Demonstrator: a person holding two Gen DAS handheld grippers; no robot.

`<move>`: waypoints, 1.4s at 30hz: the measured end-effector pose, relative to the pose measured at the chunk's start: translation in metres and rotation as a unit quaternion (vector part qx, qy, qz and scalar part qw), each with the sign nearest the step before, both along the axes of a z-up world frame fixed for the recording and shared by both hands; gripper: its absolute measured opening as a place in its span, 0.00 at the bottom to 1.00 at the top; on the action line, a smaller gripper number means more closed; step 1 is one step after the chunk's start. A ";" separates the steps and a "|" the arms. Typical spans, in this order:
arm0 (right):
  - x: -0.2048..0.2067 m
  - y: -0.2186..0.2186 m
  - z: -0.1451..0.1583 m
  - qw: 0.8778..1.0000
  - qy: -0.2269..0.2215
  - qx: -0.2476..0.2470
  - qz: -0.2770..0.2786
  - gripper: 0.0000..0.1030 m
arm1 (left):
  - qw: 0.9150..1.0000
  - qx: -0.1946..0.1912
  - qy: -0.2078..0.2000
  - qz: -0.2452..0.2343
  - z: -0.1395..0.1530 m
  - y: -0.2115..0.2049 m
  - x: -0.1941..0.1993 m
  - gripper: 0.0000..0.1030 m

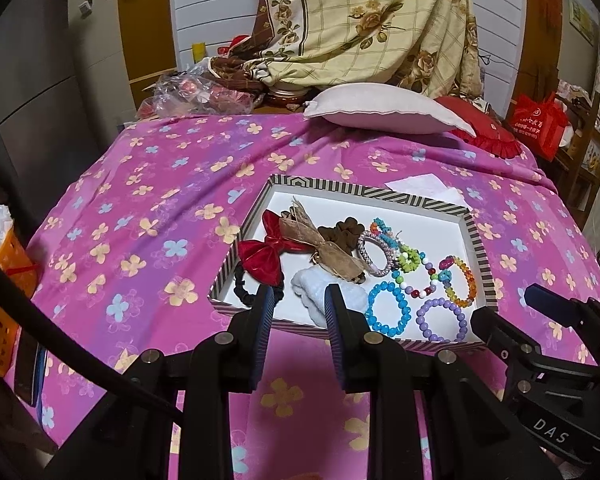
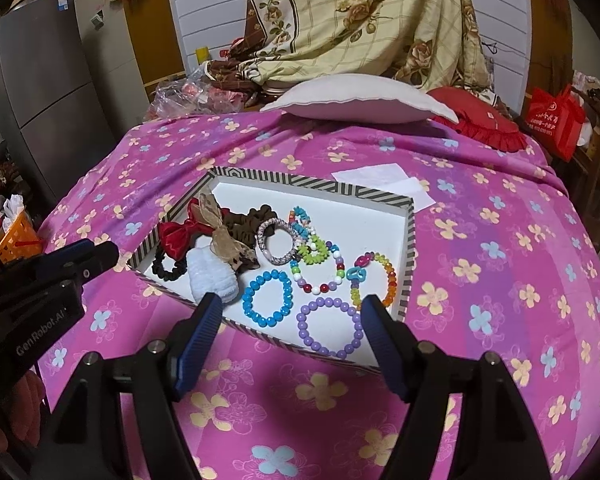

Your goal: Organize jewelry

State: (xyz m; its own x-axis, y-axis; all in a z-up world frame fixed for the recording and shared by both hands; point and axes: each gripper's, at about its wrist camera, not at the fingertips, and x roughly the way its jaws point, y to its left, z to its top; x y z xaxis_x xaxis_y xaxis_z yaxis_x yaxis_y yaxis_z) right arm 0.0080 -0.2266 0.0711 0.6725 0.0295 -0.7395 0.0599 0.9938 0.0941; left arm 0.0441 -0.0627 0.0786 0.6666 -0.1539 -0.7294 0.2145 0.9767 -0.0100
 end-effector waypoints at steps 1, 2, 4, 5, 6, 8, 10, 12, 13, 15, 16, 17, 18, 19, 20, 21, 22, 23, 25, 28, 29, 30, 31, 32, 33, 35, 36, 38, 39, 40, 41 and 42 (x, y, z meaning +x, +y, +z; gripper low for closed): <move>0.000 0.000 0.000 1.000 0.000 0.001 0.000 0.73 | 1.000 0.001 0.000 0.000 0.000 0.000 0.000 0.37; 0.000 0.000 0.000 1.000 0.000 0.000 0.000 0.73 | 1.000 0.001 0.000 0.000 0.000 0.000 0.000 0.37; 0.000 0.000 0.000 1.000 0.001 -0.001 0.001 0.73 | 1.000 0.000 0.000 0.000 0.001 0.001 0.000 0.37; 0.000 0.001 -0.001 1.000 0.002 -0.001 0.002 0.73 | 1.000 -0.001 0.000 0.000 0.001 0.001 0.000 0.37; 0.000 0.001 -0.001 1.000 0.003 -0.002 0.003 0.73 | 1.000 -0.001 -0.001 0.001 0.001 0.000 0.000 0.37; -0.001 0.001 -0.001 1.000 0.003 -0.002 0.003 0.73 | 1.000 0.000 -0.001 0.001 0.001 0.001 0.001 0.37; -0.001 0.002 -0.002 1.000 0.002 -0.003 0.003 0.73 | 1.000 0.000 -0.001 0.001 0.001 0.001 0.001 0.37; -0.001 0.001 -0.002 1.000 0.002 -0.004 0.003 0.73 | 1.000 0.001 -0.001 0.001 0.001 0.001 0.001 0.37; -0.001 0.000 -0.002 1.000 0.002 -0.004 0.003 0.73 | 1.000 0.001 -0.001 0.001 0.001 0.002 0.001 0.37; 0.000 -0.002 -0.002 1.000 0.002 -0.004 0.002 0.73 | 1.000 0.001 0.000 0.001 0.001 0.003 0.002 0.37; 0.000 -0.002 -0.002 1.000 0.002 -0.004 0.003 0.73 | 1.000 0.001 0.000 0.002 0.001 0.003 0.001 0.37; 0.000 -0.002 -0.002 1.000 0.003 -0.005 0.002 0.73 | 1.000 0.002 0.001 0.001 0.001 0.003 0.002 0.37; 0.000 -0.003 -0.002 1.000 0.003 -0.005 0.002 0.73 | 1.000 0.001 0.001 0.001 0.001 0.004 0.002 0.37; 0.000 -0.004 -0.002 1.000 0.003 -0.005 0.002 0.73 | 1.000 0.001 0.000 0.001 0.001 0.003 0.002 0.37; 0.000 -0.004 -0.001 1.000 0.004 -0.005 0.002 0.73 | 1.000 0.002 0.000 0.001 0.001 0.004 0.002 0.37; 0.001 -0.005 -0.001 1.000 0.005 -0.005 0.003 0.73 | 1.000 0.002 0.000 0.001 0.001 0.003 0.002 0.37; 0.000 -0.006 -0.001 1.000 0.007 -0.006 0.003 0.73 | 1.000 0.002 0.001 0.000 0.001 0.003 0.002 0.37; 0.000 -0.006 -0.002 1.000 0.008 -0.006 0.004 0.73 | 1.000 0.003 0.001 0.000 0.000 0.003 0.002 0.37; -0.001 -0.006 -0.002 1.000 0.008 -0.006 0.005 0.73 | 1.000 0.003 0.002 0.001 -0.001 0.004 0.003 0.37; 0.000 -0.006 -0.002 1.000 0.008 -0.005 0.004 0.74 | 1.000 0.003 0.002 0.000 0.000 0.003 0.003 0.37; -0.001 -0.006 -0.002 1.000 0.008 -0.005 0.005 0.74 | 1.000 0.003 0.002 0.001 -0.001 0.004 0.003 0.37; 0.000 -0.005 -0.002 1.000 0.009 -0.006 0.006 0.74 | 1.000 0.004 0.002 0.000 0.000 0.003 0.003 0.37; 0.001 -0.005 -0.003 1.000 0.011 -0.008 0.006 0.74 | 1.000 0.004 0.003 0.001 -0.001 0.004 0.003 0.37; 0.002 -0.004 -0.003 1.000 0.013 -0.008 0.006 0.74 | 1.000 0.004 0.004 0.002 -0.002 0.003 0.003 0.37; 0.002 -0.003 -0.003 1.000 0.013 -0.007 0.007 0.74 | 1.000 0.004 0.005 0.003 -0.004 0.002 0.002 0.37; 0.002 -0.003 -0.004 1.000 0.015 -0.007 0.007 0.74 | 1.000 0.004 0.005 0.004 -0.004 0.003 0.003 0.37; 0.002 -0.002 -0.004 1.000 0.016 -0.007 0.007 0.74 | 1.000 0.004 0.007 0.004 -0.006 0.003 0.003 0.37; 0.003 -0.003 -0.005 1.000 0.017 -0.006 0.007 0.74 | 1.000 0.004 0.007 0.006 -0.007 0.003 0.002 0.37; 0.003 -0.003 -0.005 1.000 0.016 -0.006 0.007 0.74 | 1.000 0.004 0.007 0.006 -0.007 0.002 0.003 0.37; 0.003 -0.003 -0.005 1.000 0.016 -0.006 0.007 0.74 | 1.000 0.005 0.008 0.006 -0.008 0.002 0.003 0.37; 0.003 -0.003 -0.005 1.000 0.017 -0.006 0.007 0.74 | 1.000 0.004 0.009 0.005 -0.007 0.002 0.004 0.37; 0.003 -0.003 -0.005 1.000 0.017 -0.006 0.007 0.74 | 1.000 0.004 0.010 0.005 -0.008 0.002 0.004 0.37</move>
State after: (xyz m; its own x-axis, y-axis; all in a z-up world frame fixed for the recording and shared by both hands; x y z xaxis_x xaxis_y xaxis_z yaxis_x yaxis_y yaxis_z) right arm 0.0109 -0.2300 0.0658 0.6469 0.0302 -0.7620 0.0494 0.9955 0.0813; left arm 0.0481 -0.0603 0.0709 0.6527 -0.1419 -0.7442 0.2049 0.9788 -0.0069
